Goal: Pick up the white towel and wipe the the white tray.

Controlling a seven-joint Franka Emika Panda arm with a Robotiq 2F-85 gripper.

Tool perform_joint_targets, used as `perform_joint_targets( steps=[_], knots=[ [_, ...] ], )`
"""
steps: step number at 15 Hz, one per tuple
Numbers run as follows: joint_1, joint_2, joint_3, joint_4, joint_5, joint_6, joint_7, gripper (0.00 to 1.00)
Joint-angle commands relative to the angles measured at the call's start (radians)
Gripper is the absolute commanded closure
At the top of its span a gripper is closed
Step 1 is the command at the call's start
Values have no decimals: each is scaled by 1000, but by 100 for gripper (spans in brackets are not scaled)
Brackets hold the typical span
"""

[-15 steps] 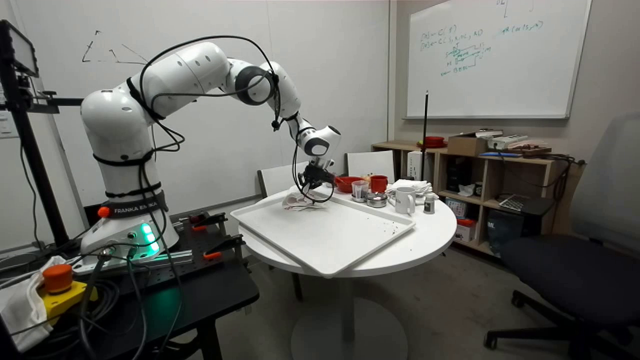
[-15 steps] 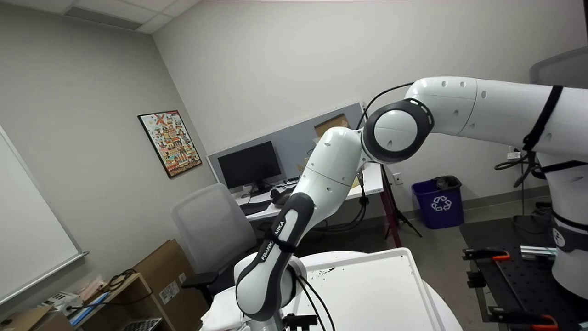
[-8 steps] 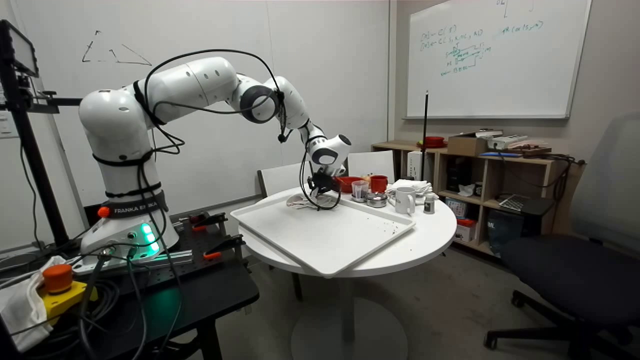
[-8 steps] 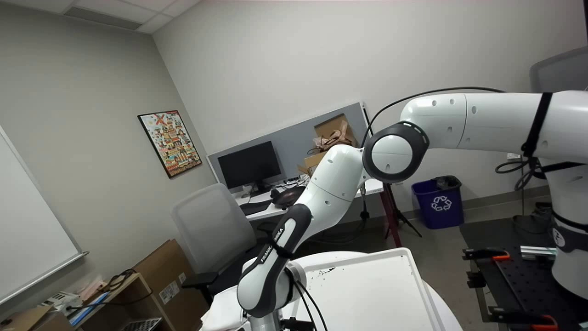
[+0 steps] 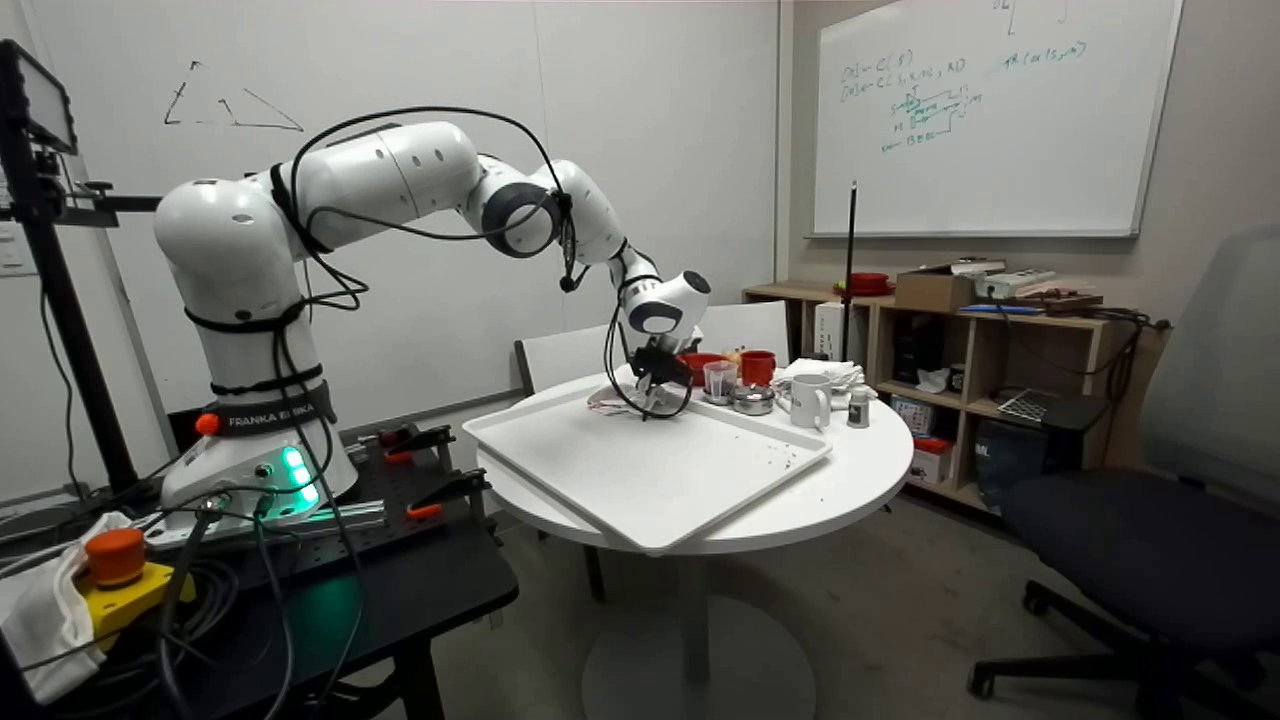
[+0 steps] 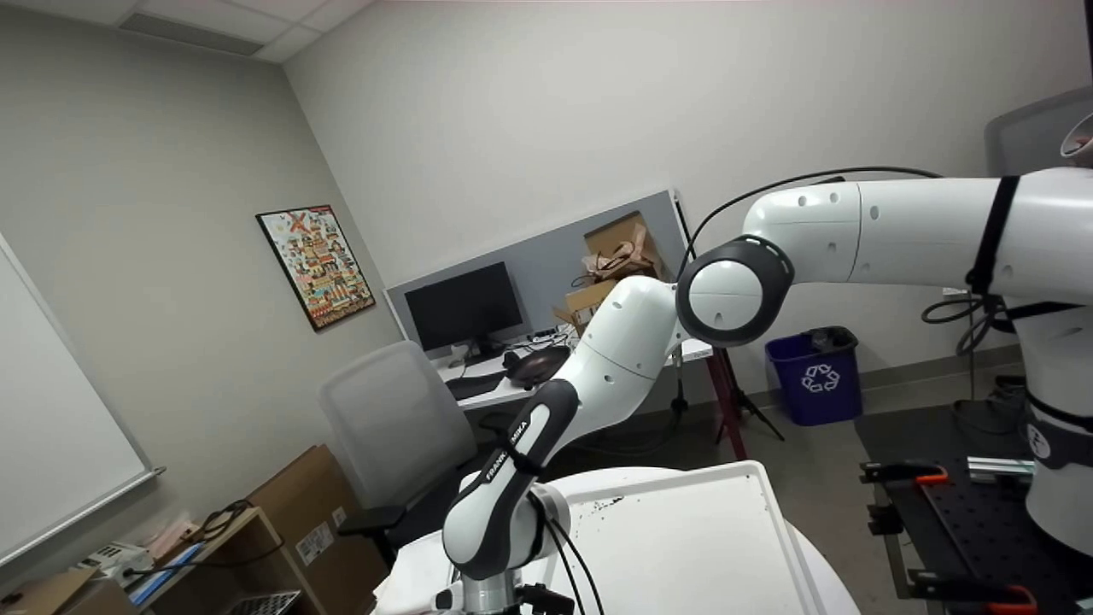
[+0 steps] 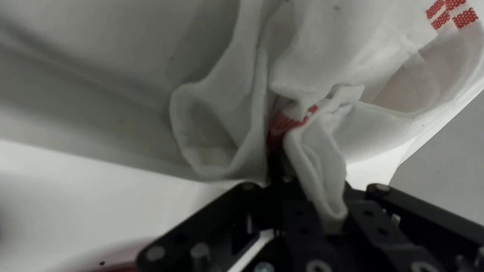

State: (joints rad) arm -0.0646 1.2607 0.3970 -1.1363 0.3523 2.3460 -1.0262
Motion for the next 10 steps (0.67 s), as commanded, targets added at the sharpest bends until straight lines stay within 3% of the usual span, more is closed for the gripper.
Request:
perform_joint_targets(
  steps=[1,5,10],
  knots=[
    [-3,-47,-3,-62,2,48,6,98],
    [12,-108,-20,-158,-21,91,12,98],
    [88,-186,-101,-248,-100,135,156,98]
  ],
)
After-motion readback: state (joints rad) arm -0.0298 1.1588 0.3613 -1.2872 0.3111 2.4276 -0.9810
